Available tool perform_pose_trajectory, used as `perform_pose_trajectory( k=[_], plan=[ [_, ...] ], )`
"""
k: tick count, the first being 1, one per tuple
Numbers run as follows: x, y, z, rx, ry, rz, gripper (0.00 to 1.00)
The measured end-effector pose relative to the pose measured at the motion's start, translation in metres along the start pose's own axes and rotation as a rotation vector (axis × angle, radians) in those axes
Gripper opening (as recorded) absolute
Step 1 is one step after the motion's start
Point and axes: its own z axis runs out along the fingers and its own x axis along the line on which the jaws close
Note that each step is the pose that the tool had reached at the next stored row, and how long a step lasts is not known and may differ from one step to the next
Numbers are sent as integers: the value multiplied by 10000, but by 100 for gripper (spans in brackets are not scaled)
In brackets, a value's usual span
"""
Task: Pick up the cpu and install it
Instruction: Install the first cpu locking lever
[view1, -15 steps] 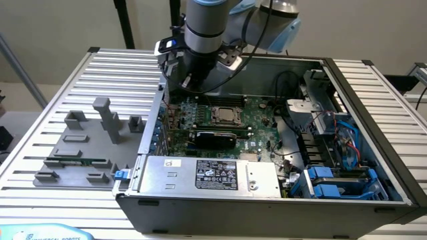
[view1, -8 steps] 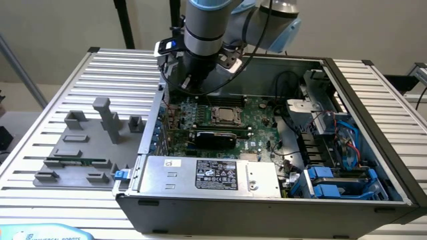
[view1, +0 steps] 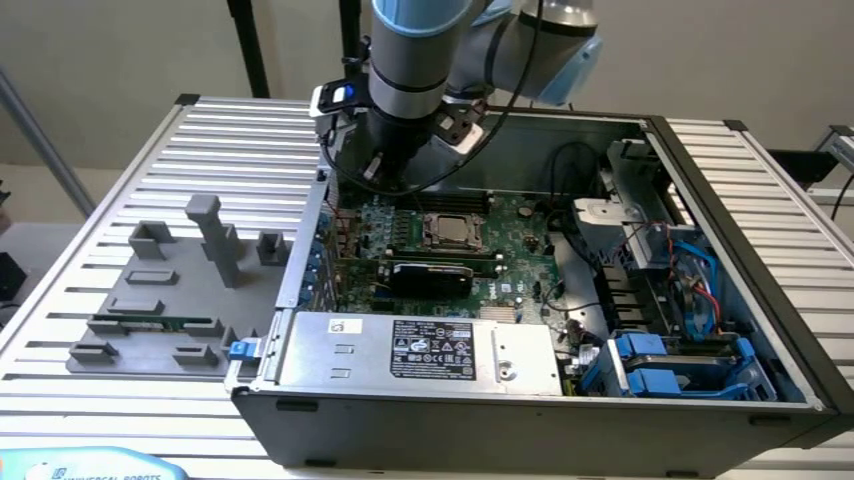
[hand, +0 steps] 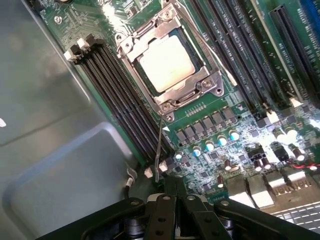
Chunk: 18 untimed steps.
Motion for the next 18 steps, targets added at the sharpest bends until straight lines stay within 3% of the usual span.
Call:
perform_pose_trajectory(
  k=[2, 9, 18],
  plan=[
    [8, 14, -1, 27, 70, 38, 11],
    [72, 117, -12, 87, 199, 86, 11],
    [269, 420, -46, 189, 349, 71, 11]
  ],
)
